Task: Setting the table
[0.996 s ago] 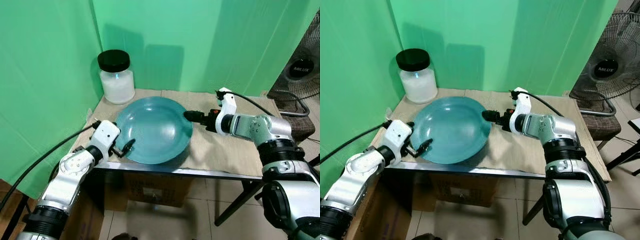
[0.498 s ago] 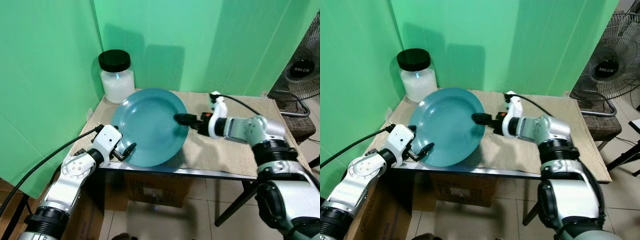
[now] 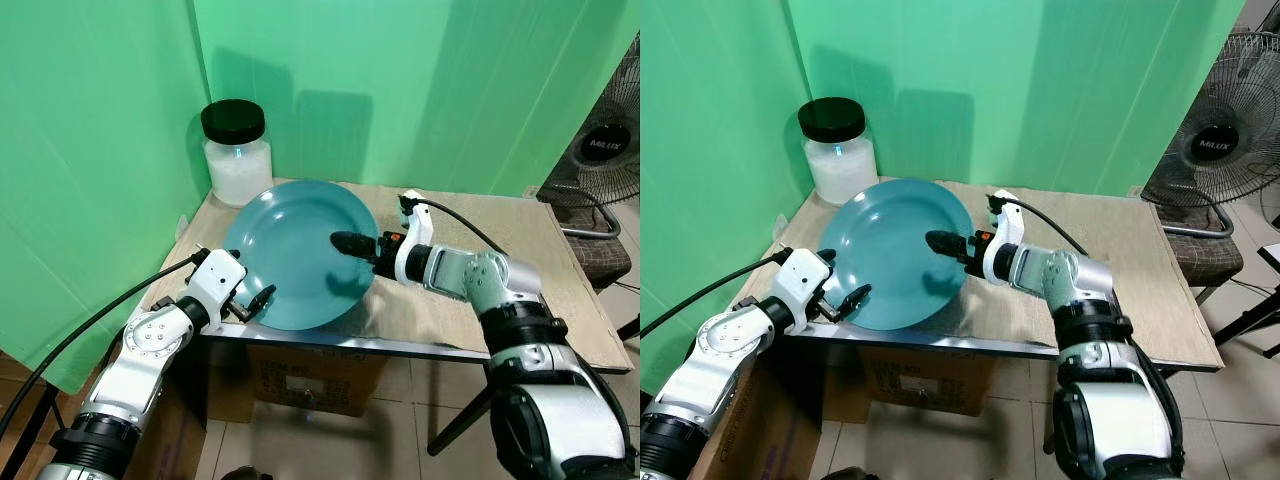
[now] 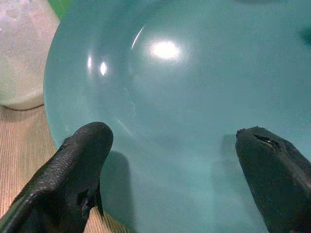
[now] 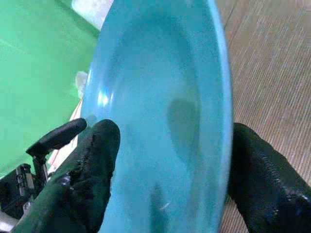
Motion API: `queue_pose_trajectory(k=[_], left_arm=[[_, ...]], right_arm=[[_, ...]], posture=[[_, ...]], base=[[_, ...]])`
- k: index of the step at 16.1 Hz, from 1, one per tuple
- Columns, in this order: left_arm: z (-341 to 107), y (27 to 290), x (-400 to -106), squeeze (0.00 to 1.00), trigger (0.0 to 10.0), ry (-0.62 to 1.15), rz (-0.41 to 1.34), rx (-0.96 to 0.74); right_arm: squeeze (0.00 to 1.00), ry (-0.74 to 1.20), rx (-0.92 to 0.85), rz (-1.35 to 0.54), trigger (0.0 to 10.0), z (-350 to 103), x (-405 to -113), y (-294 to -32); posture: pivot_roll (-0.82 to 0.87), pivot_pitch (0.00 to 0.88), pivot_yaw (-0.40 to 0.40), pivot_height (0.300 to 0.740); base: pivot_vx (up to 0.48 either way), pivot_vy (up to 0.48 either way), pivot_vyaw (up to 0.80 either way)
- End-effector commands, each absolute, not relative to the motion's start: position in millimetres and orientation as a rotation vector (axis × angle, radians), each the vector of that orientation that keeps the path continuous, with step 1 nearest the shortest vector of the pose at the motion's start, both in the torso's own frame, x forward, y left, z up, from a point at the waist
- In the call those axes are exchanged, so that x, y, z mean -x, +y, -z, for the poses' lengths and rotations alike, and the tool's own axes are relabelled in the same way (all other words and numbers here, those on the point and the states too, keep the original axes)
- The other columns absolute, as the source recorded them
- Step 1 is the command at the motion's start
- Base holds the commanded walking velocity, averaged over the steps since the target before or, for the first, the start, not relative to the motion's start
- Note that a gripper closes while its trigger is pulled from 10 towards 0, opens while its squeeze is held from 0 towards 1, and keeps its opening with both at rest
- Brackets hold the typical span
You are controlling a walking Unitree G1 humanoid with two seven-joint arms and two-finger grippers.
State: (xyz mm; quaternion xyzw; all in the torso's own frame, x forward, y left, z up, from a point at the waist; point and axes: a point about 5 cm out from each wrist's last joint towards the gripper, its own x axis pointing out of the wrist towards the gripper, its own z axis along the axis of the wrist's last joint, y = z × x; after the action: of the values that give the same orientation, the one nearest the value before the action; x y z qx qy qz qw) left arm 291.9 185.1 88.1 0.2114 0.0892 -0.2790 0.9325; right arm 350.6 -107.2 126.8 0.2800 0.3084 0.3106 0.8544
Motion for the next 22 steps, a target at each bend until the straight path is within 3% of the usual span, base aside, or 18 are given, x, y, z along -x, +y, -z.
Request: queue_pose_trajectory(k=[1, 20, 22], left_arm=[[-82.2, 186.6, -290.6, 0.00, 10.0, 0.218, 0.580, -0.444], [-85.9, 186.9, -294.4, 0.00, 10.0, 0.209, 0.588, -0.457], [-101.6, 182.7, -297.0, 0.00, 10.0, 0.139, 0.584, -0.428]], right_arm=[[0.00, 0.621, -0.592, -0.646, 0.0, -130.1, -351.5, -109.1], [0.00, 0.655, -0.704, -0.573, 0.0, -120.4, -346.4, -110.7], [0.00, 0.644, -0.737, -0.566, 0.0, -122.5, -346.0, -112.5]], posture=[[-0.11, 0.005, -0.042, 0.740], [-0.10, 0.013, -0.026, 0.740], [-0.10, 0.014, -0.023, 0.740]], base=[[0.000, 0.000, 0.00], [0.000, 0.000, 0.00], [0.000, 0.000, 0.00]])
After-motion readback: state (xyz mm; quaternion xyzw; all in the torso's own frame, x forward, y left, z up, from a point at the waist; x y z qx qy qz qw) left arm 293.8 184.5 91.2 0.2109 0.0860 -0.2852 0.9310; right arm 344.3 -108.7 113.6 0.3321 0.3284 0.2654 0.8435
